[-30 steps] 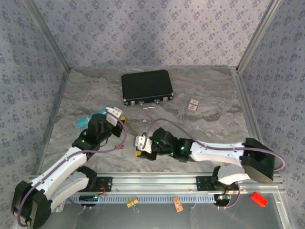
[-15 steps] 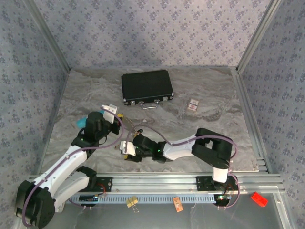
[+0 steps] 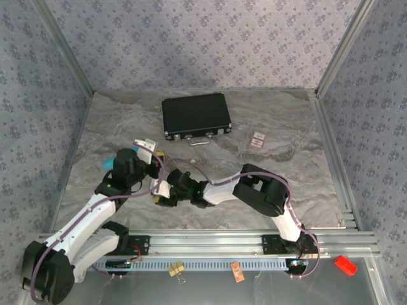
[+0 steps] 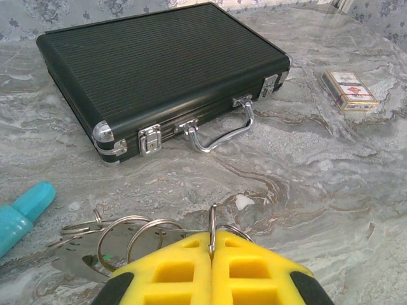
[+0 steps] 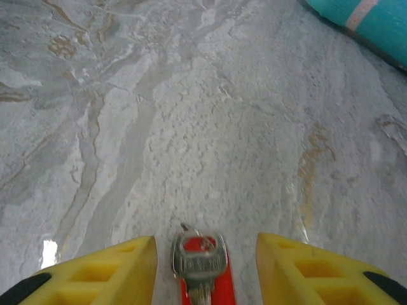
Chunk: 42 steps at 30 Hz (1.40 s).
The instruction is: Put the keys on the keyring
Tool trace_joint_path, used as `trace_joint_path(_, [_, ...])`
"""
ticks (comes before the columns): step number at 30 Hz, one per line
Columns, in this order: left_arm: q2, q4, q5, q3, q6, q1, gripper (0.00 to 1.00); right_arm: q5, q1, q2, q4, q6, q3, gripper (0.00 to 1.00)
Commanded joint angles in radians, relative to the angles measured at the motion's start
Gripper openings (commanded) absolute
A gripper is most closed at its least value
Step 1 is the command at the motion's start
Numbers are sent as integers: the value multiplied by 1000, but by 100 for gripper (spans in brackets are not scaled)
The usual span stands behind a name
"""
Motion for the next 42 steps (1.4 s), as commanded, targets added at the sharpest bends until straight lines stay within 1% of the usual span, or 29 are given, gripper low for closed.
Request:
trace_joint_path(1, [-20,40,22,-4,-4,5,0,-77,-13,44,-4,6,45,46])
trace_joint_path(8, [-19,40,20,-8,-9,7,0,-95,-25,79,-16,11,80,44])
trace_joint_path(15, [-21,37,25,-7,-8,7,0,-114,-32,91,-42,-6,82,36])
trace_joint_path(18, [-22,34,27,-7,-9,7,0,-119,-34,94,-50,-14,83,30])
trace_joint_path(21, [-26,28,27,-6,-9,7,0,-122,-34,96,-60,-24,82,19])
trace_joint_path(22, [-28,25,26,-4,-8,7,0,-125,-34,94,-69,-29,113,16])
trace_joint_path(26, [-39,15,37,-4,-2,8,0,-139,-31,67,-93,-46,100,5])
trace_joint_path(27, [-43,15,44,-4,-1,7,0,-140,-29,54,-96,-49,100,4])
trace_joint_path(28, [-48,13,49,-4,1,7,0,-144,-26,40,-101,-54,55,3])
trace_joint_path(31, [-54,5,64,-4,9,8,0,-139,-19,-16,-115,-57,0,0])
trace_joint_path(35, [-59,1,90,-3,25,8,0,-114,-9,-117,-128,-33,-103,0])
trace_joint_path(39, [-62,-4,121,1,50,7,0,-71,-4,-243,-153,31,-229,0])
trace_joint_path(42, [-64,-9,149,4,64,3,0,-15,3,-351,-185,95,-326,0])
